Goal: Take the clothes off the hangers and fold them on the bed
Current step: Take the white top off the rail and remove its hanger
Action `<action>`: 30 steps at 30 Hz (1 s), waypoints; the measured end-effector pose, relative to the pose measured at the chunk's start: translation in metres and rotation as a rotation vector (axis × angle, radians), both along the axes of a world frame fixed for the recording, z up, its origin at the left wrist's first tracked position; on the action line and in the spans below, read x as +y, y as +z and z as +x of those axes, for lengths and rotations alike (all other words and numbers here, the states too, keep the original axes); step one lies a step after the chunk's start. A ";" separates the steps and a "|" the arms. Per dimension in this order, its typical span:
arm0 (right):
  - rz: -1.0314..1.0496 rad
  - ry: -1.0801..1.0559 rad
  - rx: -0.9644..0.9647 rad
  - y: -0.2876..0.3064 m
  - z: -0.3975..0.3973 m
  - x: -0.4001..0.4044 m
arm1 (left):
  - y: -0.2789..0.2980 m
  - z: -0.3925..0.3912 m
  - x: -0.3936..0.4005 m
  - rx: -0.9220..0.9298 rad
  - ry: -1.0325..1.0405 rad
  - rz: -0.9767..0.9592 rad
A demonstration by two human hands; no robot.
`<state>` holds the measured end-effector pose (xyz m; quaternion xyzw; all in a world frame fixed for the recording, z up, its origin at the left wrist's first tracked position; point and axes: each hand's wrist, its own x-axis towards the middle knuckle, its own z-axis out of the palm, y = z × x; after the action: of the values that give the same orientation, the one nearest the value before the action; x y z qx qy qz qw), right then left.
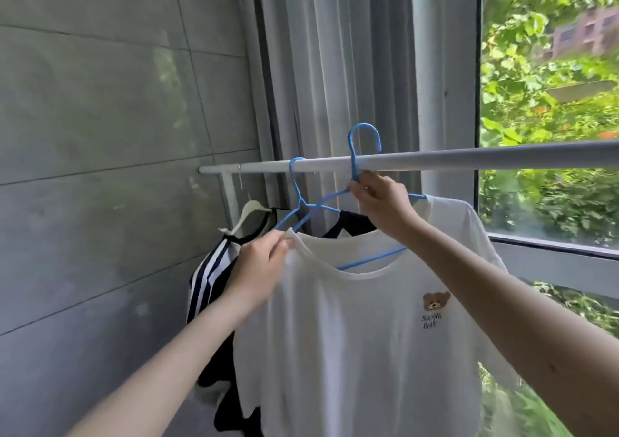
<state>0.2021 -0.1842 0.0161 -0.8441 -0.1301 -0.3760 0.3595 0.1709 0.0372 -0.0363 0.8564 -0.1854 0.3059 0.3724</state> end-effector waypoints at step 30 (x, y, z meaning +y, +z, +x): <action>-0.134 0.959 0.238 0.008 -0.151 0.291 | -0.008 -0.310 0.226 -0.007 0.786 -0.042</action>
<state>0.0510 0.1071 0.0238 -0.7475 -0.4854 -0.0602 0.4494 -0.1390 0.2635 -0.0447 0.8534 0.1615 0.4316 0.2437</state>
